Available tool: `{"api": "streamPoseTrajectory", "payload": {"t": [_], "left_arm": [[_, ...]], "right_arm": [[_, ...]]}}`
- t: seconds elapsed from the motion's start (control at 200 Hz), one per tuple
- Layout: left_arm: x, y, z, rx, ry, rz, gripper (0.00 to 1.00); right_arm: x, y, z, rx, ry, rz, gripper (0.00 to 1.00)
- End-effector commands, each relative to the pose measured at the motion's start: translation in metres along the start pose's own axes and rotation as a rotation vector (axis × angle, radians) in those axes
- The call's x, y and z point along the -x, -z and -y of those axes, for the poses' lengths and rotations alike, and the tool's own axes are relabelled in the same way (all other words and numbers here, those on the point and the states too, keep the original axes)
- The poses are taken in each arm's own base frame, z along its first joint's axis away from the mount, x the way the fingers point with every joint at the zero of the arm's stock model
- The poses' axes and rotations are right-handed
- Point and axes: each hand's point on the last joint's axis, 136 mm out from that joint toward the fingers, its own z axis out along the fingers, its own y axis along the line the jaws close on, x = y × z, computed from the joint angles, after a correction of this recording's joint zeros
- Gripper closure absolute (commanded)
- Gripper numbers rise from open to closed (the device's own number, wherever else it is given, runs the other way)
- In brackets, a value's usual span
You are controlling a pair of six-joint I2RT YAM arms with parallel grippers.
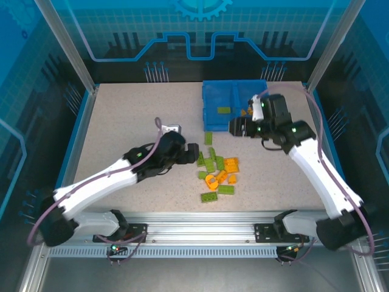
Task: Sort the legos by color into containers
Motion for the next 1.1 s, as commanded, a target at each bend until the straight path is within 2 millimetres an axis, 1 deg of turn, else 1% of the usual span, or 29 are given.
{"api": "streamPoseTrajectory", "payload": {"t": [0.0, 0.06, 0.11, 0.25, 0.31, 0.37, 0.41, 0.555, 0.695, 0.915, 1.006, 1.096], "left_arm": [[-0.006, -0.021, -0.006, 0.143, 0.247, -0.067, 0.01], [-0.012, -0.039, 0.008, 0.13, 0.26, -0.115, 0.01], [-0.016, -0.054, 0.015, 0.128, 0.282, -0.144, 0.01], [-0.023, -0.091, 0.014, 0.18, 0.352, -0.206, 0.04], [-0.025, -0.108, 0.016, 0.181, 0.367, -0.234, 0.06], [-0.027, -0.121, 0.021, 0.18, 0.364, -0.257, 0.08], [-0.03, -0.13, 0.021, 0.198, 0.354, -0.265, 0.1], [-0.043, -0.157, 0.016, 0.258, 0.363, -0.323, 0.21], [-0.058, -0.167, 0.007, 0.305, 0.36, -0.365, 0.31], [-0.082, -0.167, -0.009, 0.346, 0.341, -0.421, 0.47], [-0.086, -0.165, -0.012, 0.341, 0.328, -0.43, 0.57], [-0.081, -0.16, -0.012, 0.327, 0.317, -0.411, 0.65]], "right_arm": [[-0.047, 0.003, -0.013, 0.061, 0.017, -0.098, 0.13], [-0.065, 0.005, -0.015, 0.066, 0.0, -0.125, 0.07], [-0.081, 0.005, -0.017, 0.08, -0.002, -0.153, 0.01], [-0.107, 0.007, -0.02, 0.086, -0.003, -0.202, 0.0], [-0.113, 0.008, -0.018, 0.076, -0.002, -0.205, 0.0], [-0.115, 0.009, -0.017, 0.074, 0.0, -0.201, 0.0], [-0.116, 0.009, -0.016, 0.069, 0.0, -0.202, 0.0], [-0.115, 0.012, -0.013, 0.052, 0.016, -0.187, 0.0], [-0.115, 0.012, -0.01, 0.04, 0.022, -0.179, 0.0], [-0.118, 0.009, -0.01, 0.047, 0.026, -0.185, 0.0], [-0.118, 0.01, -0.011, 0.051, 0.028, -0.188, 0.0], [-0.118, 0.01, -0.013, 0.06, 0.027, -0.193, 0.0]]}}
